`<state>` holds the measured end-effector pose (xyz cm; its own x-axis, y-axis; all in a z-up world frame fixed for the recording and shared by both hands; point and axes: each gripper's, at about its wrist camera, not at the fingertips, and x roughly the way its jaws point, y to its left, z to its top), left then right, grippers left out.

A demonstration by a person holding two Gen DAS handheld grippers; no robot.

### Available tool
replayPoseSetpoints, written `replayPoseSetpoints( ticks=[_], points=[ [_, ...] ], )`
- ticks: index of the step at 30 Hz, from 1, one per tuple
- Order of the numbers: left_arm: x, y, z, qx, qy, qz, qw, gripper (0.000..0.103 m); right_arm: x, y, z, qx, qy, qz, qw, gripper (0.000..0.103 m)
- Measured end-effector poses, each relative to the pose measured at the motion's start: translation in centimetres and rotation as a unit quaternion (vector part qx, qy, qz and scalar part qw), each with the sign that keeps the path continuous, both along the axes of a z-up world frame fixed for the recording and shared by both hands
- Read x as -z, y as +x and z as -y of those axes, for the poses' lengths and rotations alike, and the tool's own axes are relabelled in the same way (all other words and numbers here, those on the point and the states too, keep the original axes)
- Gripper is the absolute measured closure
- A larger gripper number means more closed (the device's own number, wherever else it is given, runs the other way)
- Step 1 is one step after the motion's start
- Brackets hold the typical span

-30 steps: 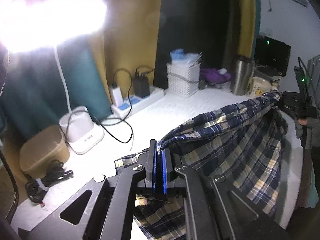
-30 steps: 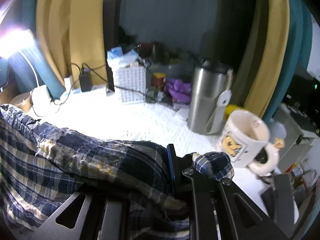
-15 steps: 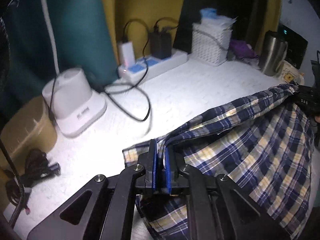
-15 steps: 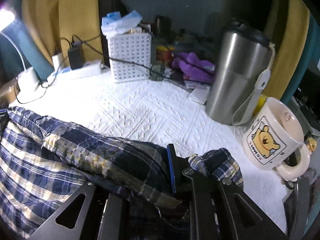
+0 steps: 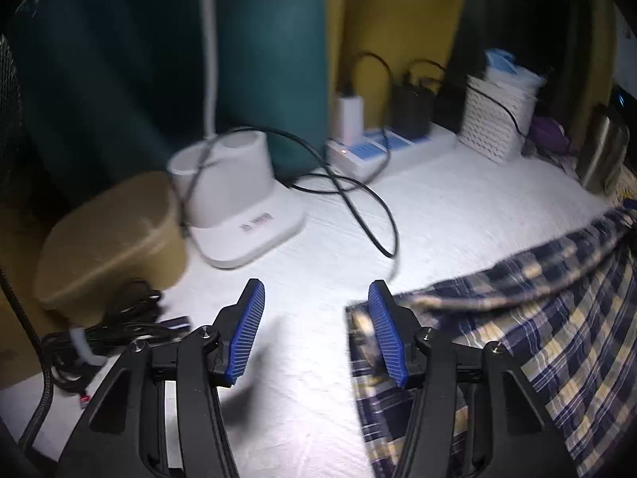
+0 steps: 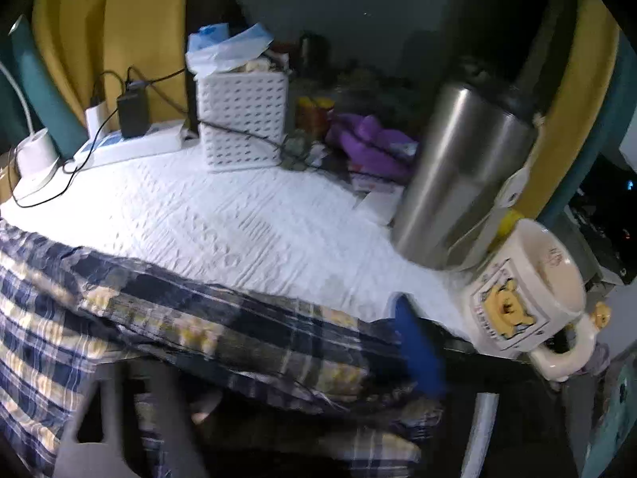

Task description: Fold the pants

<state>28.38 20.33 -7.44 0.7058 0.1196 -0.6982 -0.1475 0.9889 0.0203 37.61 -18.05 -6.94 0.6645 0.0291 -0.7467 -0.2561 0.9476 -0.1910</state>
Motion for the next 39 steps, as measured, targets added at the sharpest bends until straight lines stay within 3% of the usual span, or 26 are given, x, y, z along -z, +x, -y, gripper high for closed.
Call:
replayPoseSetpoints(
  ticks=[5, 13, 20, 26, 30, 32, 35, 39],
  points=[
    [-1.7, -1.9, 0.0, 0.001, 0.007, 0.017, 0.9998, 0.044, -0.9, -0.5, 0.7, 0.010, -0.008, 0.010, 1.000, 0.013],
    [-0.8, -3.3, 4.2, 0.076, 0.017, -0.011, 0.9969, 0.043, -3.8, -1.2, 1.1, 0.011, -0.016, 0.047, 0.999, 0.005],
    [2.2, -0.8, 3.4, 0.039, 0.026, -0.055, 0.9974, 0.043, -3.4, -2.2, 0.7, 0.004, 0.004, 0.037, 0.999, 0.005],
    [2.0, -1.2, 1.8, -0.002, 0.017, -0.047, 0.9987, 0.043, -1.8, -0.2, 0.1, 0.017, 0.002, 0.020, 1.000, 0.005],
    [-1.1, -2.0, 4.6, 0.048, 0.005, -0.008, 0.9988, 0.043, -1.4, 1.4, -0.9, 0.013, 0.003, 0.011, 1.000, 0.005],
    [-1.5, -1.4, 6.4, 0.088, -0.009, -0.009, 0.9960, 0.043, -0.4, 2.6, -1.4, 0.015, -0.011, 0.000, 1.000, 0.005],
    [-0.4, 1.1, 8.9, 0.134, -0.023, -0.033, 0.9901, 0.043, 1.5, 4.2, -1.1, 0.034, -0.016, -0.027, 0.999, 0.005],
    [2.6, 4.9, 10.5, 0.134, -0.023, -0.083, 0.9873, 0.043, 3.0, 4.8, -0.3, 0.046, -0.013, -0.050, 0.998, 0.005]
  ],
)
